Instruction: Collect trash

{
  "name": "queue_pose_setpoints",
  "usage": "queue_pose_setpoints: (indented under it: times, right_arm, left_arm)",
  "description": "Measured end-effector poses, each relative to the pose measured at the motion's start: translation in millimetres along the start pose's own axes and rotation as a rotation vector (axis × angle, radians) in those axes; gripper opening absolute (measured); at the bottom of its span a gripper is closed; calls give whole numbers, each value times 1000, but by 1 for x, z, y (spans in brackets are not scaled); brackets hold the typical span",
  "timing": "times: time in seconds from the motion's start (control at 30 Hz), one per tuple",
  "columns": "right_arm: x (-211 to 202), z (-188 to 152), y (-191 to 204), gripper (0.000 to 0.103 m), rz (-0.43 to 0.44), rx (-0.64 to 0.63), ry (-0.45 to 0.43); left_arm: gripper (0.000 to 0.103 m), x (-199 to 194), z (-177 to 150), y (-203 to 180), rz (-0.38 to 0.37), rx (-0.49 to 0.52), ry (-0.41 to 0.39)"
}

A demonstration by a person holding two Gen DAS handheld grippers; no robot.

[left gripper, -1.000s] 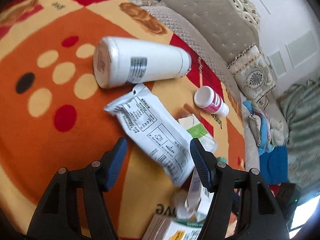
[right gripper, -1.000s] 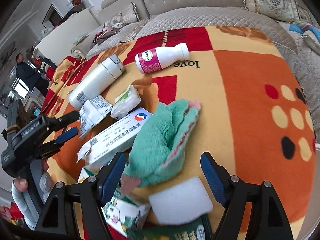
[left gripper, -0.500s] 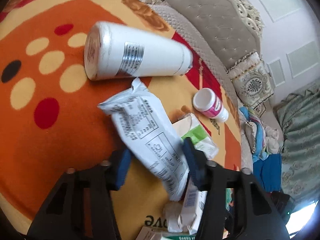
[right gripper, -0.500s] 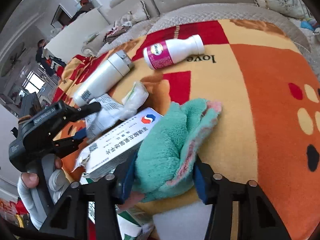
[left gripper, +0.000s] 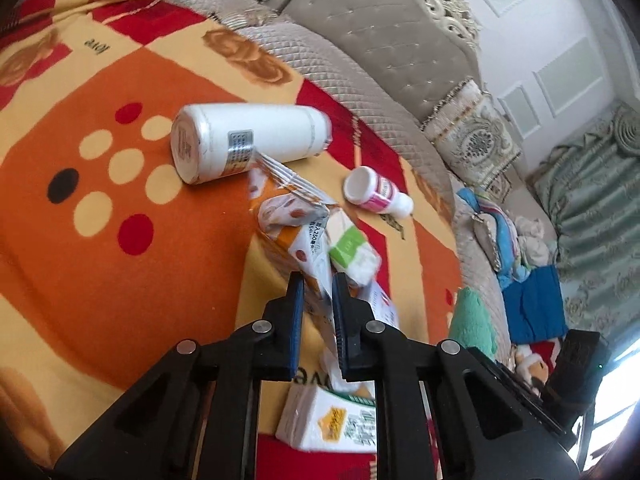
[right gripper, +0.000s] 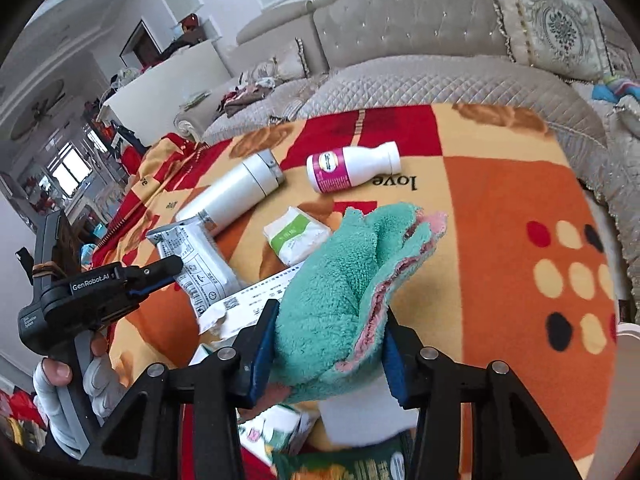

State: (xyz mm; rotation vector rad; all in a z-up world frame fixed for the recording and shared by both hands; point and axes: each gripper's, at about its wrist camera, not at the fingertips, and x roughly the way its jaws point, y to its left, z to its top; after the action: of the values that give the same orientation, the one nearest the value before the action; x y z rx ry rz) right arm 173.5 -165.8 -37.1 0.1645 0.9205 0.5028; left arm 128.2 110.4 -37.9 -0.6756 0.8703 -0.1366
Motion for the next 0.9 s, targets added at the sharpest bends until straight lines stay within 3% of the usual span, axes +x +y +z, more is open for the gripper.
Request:
queue_pose_setpoints:
  times: [0.1, 0.27, 0.33, 0.37, 0.4, 0.57, 0.67, 0.83, 0.87, 0.9]
  right_arm:
    - [-12, -4, -1, 45, -8, -2, -13]
    - [-21, -10, -1, 45, -17, 4, -20]
    - [-22, -14, -2, 45, -16, 5, -18]
    - [-22, -16, -2, 45, -17, 6, -16]
    - [-23, -17, -3, 45, -18, 7, -14]
    - [-25, -20, -10, 45, -25, 21, -6]
    - [-26, -20, -11, 45, -22, 26, -9]
    - [-23, -22, -9, 45, -13, 21, -4]
    - [-23, -23, -9, 45, -14, 19, -2]
    - [-23, -25, -9, 45, -14, 18, -1]
  left_arm:
    - [12, -8, -4, -4, 16, 24, 4]
    - [13, 1, -7, 10, 40, -21, 7]
    - [29, 3, -9, 19, 53, -53, -11]
    - [47, 4, -10, 24, 48, -78, -18]
    - [56, 5, -10, 31, 43, -117, -25]
    - [56, 0, -13, 43, 46, -178, -59]
    - [64, 1, -14, 46, 41, -198, -56]
    - [63, 13, -15, 54, 83, -218, -23]
    - [57, 15, -16, 55, 92, -211, -15]
    - [36, 15, -16, 55, 97, -203, -11]
